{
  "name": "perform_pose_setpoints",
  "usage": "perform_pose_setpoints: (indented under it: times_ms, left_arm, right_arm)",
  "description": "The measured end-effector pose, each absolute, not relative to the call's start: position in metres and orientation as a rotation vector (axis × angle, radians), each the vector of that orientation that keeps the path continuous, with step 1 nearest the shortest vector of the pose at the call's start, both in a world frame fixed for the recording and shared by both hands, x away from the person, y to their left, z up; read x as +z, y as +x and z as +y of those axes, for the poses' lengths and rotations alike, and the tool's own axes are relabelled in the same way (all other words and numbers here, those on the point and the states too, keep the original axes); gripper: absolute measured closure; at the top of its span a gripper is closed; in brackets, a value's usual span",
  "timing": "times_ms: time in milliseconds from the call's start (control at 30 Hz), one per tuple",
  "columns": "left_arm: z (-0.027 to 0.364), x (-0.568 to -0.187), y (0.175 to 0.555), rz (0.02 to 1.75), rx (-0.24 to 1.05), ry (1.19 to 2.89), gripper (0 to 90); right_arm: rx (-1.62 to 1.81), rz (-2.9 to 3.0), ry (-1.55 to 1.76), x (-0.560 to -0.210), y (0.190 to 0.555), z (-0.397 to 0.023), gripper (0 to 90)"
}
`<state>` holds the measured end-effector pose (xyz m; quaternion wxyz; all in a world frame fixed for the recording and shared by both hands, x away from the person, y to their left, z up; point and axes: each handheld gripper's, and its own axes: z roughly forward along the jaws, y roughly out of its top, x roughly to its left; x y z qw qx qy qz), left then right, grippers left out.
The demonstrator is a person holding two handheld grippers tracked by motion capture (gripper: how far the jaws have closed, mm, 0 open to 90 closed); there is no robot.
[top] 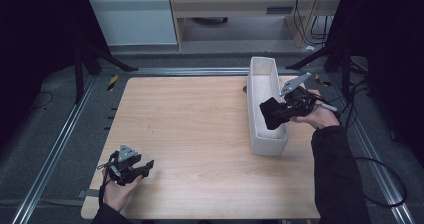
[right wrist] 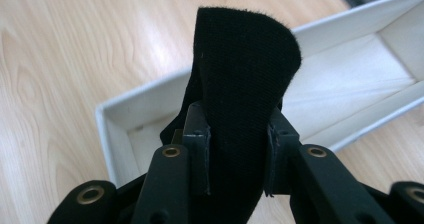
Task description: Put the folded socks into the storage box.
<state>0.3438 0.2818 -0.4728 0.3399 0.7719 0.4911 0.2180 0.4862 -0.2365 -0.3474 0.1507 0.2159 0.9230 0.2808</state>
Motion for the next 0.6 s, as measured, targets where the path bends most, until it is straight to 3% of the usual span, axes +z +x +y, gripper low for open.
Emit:
perform_pose_setpoints:
  times_ms: [600]
  left_arm:
    - [0.281,-0.474,0.344,1.276,0.559,2.021,43.0]
  right_arm:
    - [0.44,2.954,0.273,-0.403,0.489,-0.201,69.0]
